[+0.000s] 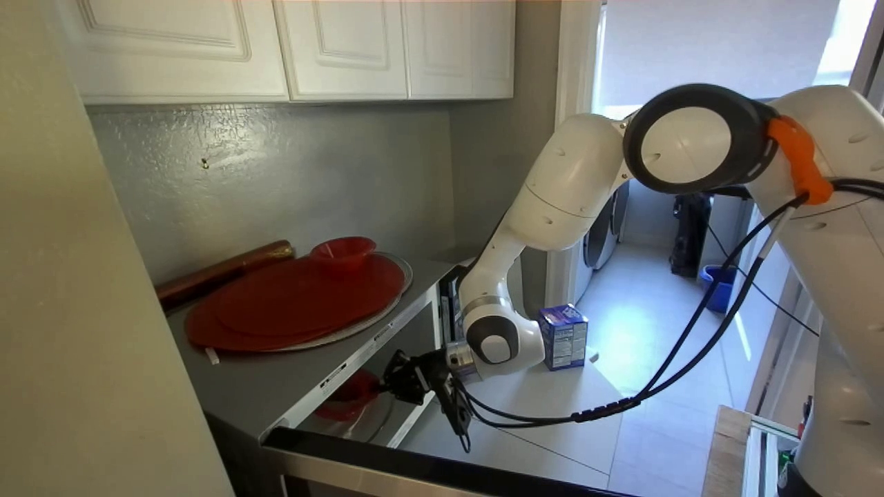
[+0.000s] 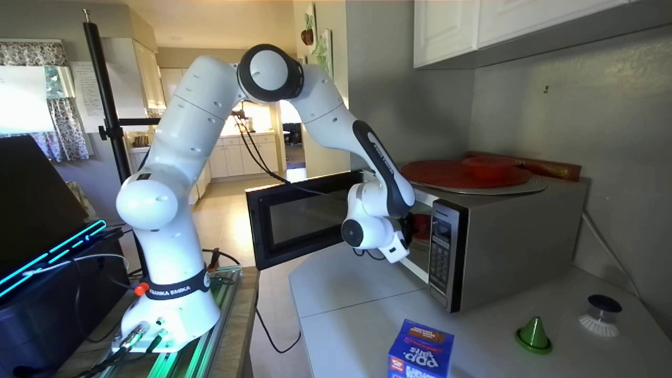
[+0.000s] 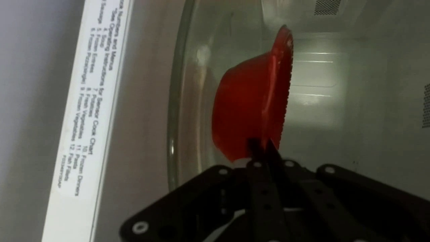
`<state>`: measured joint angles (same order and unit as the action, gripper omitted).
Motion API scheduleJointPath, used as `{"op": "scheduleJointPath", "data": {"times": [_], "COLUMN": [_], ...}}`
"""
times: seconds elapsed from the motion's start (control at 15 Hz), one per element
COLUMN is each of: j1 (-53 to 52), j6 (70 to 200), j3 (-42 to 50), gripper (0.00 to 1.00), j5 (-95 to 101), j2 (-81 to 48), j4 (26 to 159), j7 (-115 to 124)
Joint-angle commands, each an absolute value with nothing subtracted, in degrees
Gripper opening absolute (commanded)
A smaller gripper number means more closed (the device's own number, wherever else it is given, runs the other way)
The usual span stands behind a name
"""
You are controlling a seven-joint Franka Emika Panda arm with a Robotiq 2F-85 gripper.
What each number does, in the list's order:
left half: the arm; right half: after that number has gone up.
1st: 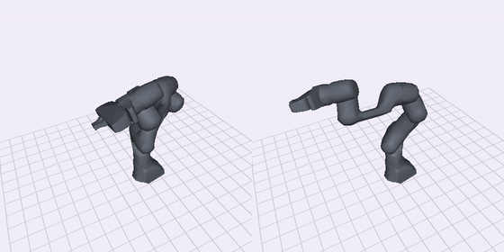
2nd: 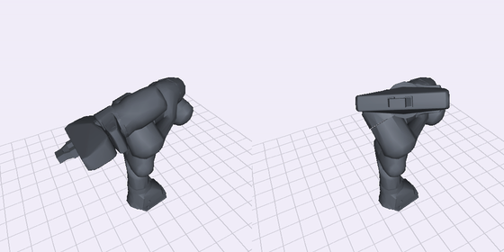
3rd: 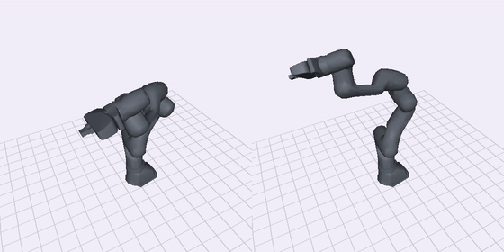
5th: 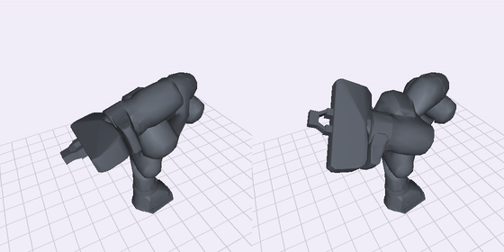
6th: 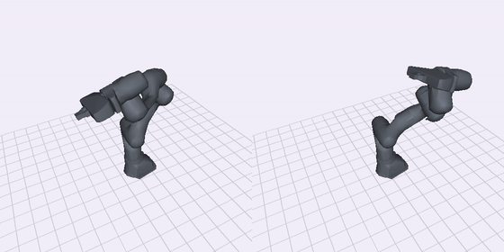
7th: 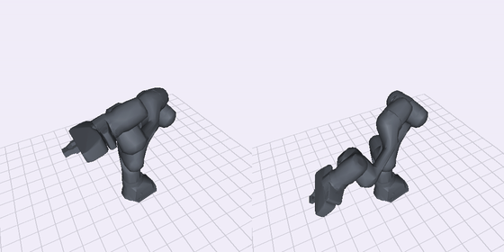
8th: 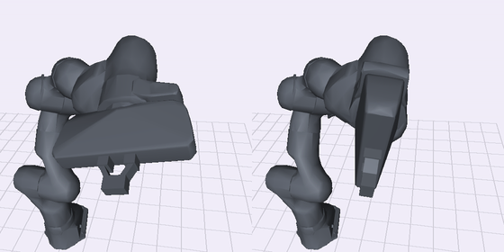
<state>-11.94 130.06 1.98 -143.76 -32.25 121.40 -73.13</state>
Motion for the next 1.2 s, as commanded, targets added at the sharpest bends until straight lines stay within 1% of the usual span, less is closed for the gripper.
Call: {"op": "scheduleJointPath", "data": {"times": [0.0,0.47,0.87,0.93,1.0,1.13], "j1": [-7.8,0.9,3.0,3.2,3.4,3.6], "j6": [128.2,129.4,129.9,129.8,129.9,129.7], "j3": [-0.8,-7.2,-11.0,-11.5,-11.9,-12.6], "gripper": [0.01,0.01,0.01,0.29,0.29,0.42], "j5": [-143.8,-143.8,-143.8,-143.8,-143.8,-143.8], "j2": [-32.8,-34.4,-35.9,-36.1,-36.1,-35.7], "j4": [120.4,118.7,119.1,119.2,119.3,119.9], "j7": [-74.4,-77.6,-80.7,-81.0,-81.3,-81.4]}}
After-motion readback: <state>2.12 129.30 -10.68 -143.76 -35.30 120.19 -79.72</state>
